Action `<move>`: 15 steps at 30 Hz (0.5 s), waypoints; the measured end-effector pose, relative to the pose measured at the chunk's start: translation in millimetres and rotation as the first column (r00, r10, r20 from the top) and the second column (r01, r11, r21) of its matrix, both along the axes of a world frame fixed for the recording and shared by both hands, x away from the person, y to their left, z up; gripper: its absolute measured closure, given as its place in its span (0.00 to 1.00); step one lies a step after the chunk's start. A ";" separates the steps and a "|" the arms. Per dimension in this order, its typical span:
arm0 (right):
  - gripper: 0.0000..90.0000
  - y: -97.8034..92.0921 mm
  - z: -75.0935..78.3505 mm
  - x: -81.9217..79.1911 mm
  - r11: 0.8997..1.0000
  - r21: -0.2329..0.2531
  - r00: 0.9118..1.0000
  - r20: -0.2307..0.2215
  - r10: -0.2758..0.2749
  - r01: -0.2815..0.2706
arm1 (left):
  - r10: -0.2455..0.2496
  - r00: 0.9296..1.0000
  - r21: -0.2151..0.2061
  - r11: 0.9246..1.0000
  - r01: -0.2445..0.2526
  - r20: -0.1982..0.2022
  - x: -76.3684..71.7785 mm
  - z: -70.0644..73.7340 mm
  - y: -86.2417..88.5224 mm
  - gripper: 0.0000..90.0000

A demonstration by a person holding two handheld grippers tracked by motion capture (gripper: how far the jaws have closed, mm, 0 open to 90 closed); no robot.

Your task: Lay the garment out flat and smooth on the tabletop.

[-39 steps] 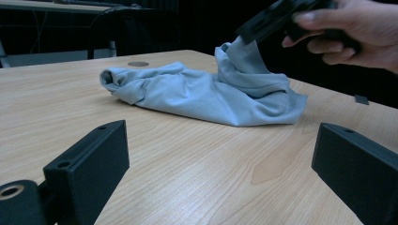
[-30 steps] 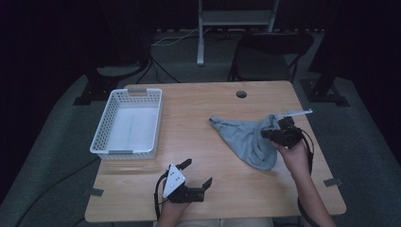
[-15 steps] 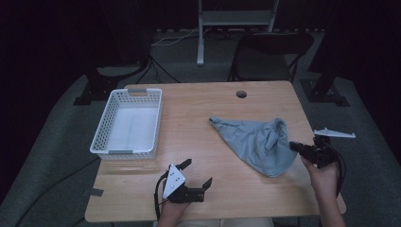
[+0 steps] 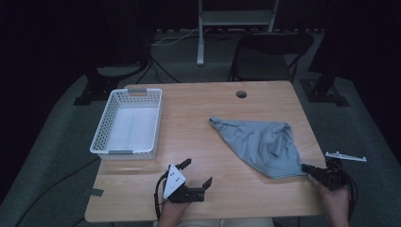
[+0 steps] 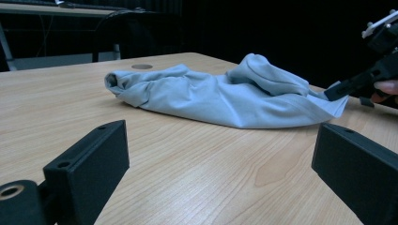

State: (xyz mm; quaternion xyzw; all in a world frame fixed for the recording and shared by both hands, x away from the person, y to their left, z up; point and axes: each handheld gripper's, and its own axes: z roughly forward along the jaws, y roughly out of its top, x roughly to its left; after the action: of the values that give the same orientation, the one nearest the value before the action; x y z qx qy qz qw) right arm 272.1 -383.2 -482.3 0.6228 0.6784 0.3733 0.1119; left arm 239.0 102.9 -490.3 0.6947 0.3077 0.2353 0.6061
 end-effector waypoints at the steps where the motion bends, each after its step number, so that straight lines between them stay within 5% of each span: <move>1: 0.93 0.3 -1.4 -0.2 1.000 -0.001 1.000 -0.002 0.004 -0.004 | 0.001 1.000 0.001 1.000 -0.001 -0.001 0.0 0.0 0.0 0.06; 4: 0.85 0.3 0.6 -1.4 1.000 -0.001 1.000 0.006 -0.001 0.001 | 0.000 1.000 0.001 1.000 0.000 -0.002 0.1 0.0 0.0 0.06; 9: 0.64 -7.6 25.1 1.2 0.998 0.037 0.995 0.084 -0.054 0.051 | 0.001 1.000 0.002 1.000 -0.001 -0.002 0.2 0.1 -0.1 0.06; 15: 0.53 11.0 57.4 25.2 0.992 0.120 0.990 0.143 0.015 -0.033 | 0.001 1.000 0.001 1.000 -0.001 -0.002 0.3 0.0 -0.1 0.06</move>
State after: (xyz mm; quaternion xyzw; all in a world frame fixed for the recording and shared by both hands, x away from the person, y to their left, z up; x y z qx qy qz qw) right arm 297.3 -372.1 -424.9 0.5921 0.6520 0.4589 0.1170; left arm 239.3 102.8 -490.2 0.6952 0.3087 0.2350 0.6052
